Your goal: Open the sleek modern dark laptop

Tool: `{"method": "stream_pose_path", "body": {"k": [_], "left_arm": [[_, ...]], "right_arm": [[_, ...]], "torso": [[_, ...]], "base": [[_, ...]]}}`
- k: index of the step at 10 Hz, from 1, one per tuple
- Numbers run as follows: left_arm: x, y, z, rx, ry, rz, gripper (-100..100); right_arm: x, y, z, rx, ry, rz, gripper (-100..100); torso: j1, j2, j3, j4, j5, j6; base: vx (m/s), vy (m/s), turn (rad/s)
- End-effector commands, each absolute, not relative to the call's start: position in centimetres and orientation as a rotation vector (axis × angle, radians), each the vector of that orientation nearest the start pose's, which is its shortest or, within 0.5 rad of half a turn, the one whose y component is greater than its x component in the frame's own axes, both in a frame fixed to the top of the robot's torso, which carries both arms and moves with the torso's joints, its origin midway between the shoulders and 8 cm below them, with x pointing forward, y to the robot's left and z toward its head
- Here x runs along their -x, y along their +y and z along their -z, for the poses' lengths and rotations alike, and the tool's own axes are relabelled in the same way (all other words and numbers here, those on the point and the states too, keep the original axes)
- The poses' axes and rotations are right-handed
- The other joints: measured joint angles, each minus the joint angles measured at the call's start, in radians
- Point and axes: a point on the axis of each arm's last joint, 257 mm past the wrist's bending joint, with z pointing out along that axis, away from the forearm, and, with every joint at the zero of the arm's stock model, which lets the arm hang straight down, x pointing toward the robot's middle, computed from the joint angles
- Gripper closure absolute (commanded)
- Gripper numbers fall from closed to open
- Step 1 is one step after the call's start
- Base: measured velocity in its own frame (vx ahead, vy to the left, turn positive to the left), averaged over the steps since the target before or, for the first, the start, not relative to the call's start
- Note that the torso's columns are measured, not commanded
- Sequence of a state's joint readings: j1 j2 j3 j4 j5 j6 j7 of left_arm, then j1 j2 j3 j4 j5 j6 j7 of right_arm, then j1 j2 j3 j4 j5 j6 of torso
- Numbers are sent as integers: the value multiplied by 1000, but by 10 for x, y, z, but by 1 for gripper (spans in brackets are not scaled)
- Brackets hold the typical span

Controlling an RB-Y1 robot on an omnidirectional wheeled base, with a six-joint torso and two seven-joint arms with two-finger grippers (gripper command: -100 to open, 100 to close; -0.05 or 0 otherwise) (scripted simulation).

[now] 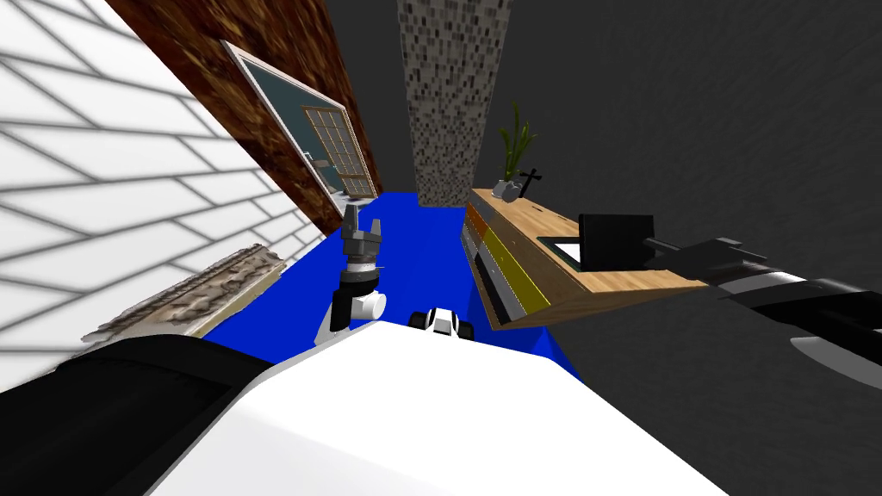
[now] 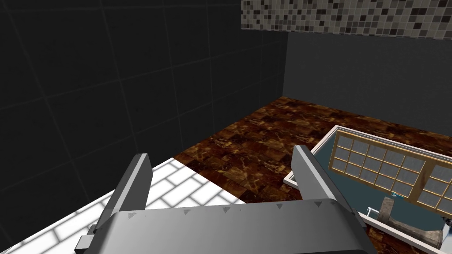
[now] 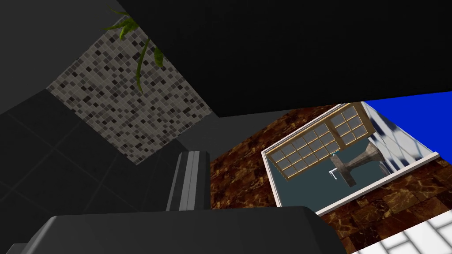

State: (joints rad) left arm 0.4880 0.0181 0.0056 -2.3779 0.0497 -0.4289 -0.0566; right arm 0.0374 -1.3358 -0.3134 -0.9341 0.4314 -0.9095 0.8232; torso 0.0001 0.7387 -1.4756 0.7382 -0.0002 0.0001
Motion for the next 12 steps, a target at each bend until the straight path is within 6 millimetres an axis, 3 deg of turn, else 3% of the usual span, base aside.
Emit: {"method": "stream_pose_path", "body": {"k": [1, 2, 3, 4, 5, 6, 8, 9, 10, 11, 12], "left_arm": [[-335, 280, -58, 623, 585, 1292, 0], [-335, 280, -58, 623, 585, 1292, 0], [-335, 280, -58, 623, 585, 1293, 0], [-335, 280, -58, 623, 585, 1293, 0], [-335, 280, -58, 623, 585, 1292, 0], [-335, 280, -58, 623, 585, 1292, 0], [-335, 280, -58, 623, 585, 1292, 0], [-335, 280, -58, 623, 585, 1292, 0], [-335, 280, -58, 623, 585, 1292, 0], [-335, 280, -58, 623, 585, 1292, 0], [-335, 280, -59, 622, 585, 1293, 0]], "right_arm": [[-454, -605, -27, 907, 1344, 535, 100], [-458, -589, -32, 934, 1316, 518, 100], [-458, -589, -32, 934, 1316, 518, 100], [-454, -597, -15, 865, 1361, 511, 100], [-451, -596, -20, 865, 1354, 517, 100], [-448, -588, -14, 891, 1357, 505, 100], [-452, -562, -21, 936, 1314, 477, 100], [-445, -576, -7, 855, 1364, 486, 100], [-440, -572, -13, 868, 1353, 491, 100], [-444, -591, -14, 842, 1385, 527, -100], [-444, -611, -18, 809, 1416, 567, -100]], "torso": [[4, 2, 1, 0, 1, -1], [6, 2, 1, 1, 2, 0], [4, 1, 1, 0, 2, 0], [1, 0, 0, 0, 1, 0], [-4, -3, -2, -1, -1, 1], [-6, -4, -3, -1, -2, 0], [2, 1, 1, 0, 1, -1], [5, 2, 1, 1, 2, 0], [-2, 0, 0, 0, 0, 1], [-3, -3, -2, -1, -1, 0], [-1, 2, 1, 0, 0, -3]], "base": [[1, 1, 13], [-9, 17, 0], [-7, 18, 3], [53, -45, -104], [87, -96, -76], [45, -78, 2], [0, -18, 7], [43, -79, -93], [76, -95, -89], [-59, -78, 336], [-187, -100, 458]]}}
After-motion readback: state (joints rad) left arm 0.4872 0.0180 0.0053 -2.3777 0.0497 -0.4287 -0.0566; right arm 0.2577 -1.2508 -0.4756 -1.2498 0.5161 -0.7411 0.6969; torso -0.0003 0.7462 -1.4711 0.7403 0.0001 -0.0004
